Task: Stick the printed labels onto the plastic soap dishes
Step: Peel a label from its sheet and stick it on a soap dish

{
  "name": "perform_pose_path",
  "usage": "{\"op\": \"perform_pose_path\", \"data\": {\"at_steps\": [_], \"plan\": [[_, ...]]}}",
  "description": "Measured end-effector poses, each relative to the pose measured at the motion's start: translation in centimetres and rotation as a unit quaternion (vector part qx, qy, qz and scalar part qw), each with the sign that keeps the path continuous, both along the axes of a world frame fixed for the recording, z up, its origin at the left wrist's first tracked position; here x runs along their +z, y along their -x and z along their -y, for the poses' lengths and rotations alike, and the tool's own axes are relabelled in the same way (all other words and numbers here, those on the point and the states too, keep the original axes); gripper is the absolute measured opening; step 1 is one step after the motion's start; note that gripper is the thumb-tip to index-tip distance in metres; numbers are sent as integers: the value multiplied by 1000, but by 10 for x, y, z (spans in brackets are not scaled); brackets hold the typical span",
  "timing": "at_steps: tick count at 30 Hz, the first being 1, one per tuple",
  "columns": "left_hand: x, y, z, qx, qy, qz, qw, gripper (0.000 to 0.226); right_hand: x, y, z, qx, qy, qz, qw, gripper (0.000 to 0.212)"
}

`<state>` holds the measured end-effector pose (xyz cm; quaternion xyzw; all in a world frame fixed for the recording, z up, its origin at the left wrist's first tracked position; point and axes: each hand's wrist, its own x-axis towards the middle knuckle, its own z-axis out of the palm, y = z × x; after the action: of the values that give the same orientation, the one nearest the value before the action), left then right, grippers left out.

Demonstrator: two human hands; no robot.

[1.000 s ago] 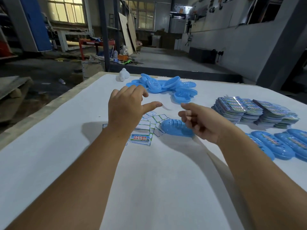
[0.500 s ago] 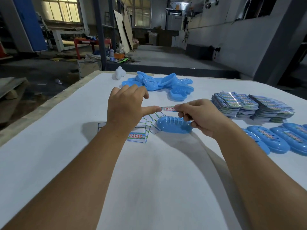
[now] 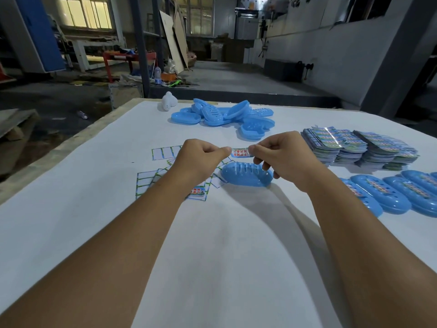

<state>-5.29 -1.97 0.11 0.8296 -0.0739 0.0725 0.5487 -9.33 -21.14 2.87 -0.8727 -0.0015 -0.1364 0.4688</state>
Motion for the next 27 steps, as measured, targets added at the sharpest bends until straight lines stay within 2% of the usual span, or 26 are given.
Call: {"op": "perform_pose_path", "data": {"at_steps": [5, 9, 14, 21, 27], "plan": [[0, 0, 4, -17, 16, -22, 999, 18, 1, 2, 2, 4, -14, -15, 1000, 22], [-2, 2, 9, -17, -2, -28, 999, 20, 0, 1, 6, -21, -15, -62, 998, 28], [-4, 1, 20, -26, -57, -36, 997, 35, -6, -2, 10, -57, 26, -90, 994, 36], [-9, -1, 24, -14, -115, -20, 993, 25, -9, -6, 8, -83, 89, -112, 986, 33], [-7, 2, 25, -7, -138, -21, 990, 25, -7, -6, 8, -89, 117, -124, 981, 35]]}}
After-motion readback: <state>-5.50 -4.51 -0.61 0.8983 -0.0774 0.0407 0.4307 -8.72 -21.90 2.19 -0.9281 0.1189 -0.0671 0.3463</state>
